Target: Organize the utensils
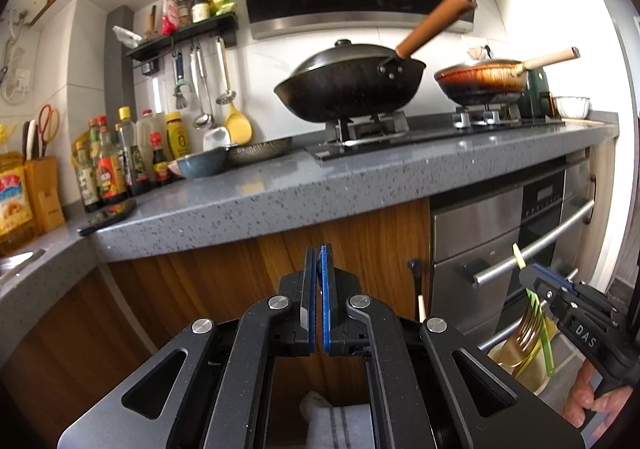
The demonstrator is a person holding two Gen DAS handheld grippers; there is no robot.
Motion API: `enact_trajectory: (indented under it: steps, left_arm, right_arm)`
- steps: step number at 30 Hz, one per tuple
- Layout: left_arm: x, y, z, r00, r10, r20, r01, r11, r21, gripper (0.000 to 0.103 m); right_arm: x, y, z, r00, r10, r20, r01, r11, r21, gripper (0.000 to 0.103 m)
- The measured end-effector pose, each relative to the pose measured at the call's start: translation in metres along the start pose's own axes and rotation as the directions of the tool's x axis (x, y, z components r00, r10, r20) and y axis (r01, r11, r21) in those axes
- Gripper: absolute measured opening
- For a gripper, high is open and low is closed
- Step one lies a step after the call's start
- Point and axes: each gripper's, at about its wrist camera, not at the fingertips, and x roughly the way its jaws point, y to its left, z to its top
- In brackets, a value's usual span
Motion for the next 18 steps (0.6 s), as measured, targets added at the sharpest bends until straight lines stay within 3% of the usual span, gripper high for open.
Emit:
enact_trajectory:
  steps: [12,18]
  left_arm:
    - [0.013,-0.021,-0.023,0.998,-0.040,-0.056,0.041,0.999,0.018,0.003]
    - [0.012,-0.027,-0.031,0.995,-0.069,-0.078,0.071,0.997,0.028,0.003]
  right_arm:
    - [0.002,0.008,-0.018,0.998,-0.021,0.057,0.028,0.991,-0.129,0.010]
    - [-0.012,0.010,-0.022,1.000,-0.023,0.011,0.024,0.984,-0.177,0.010]
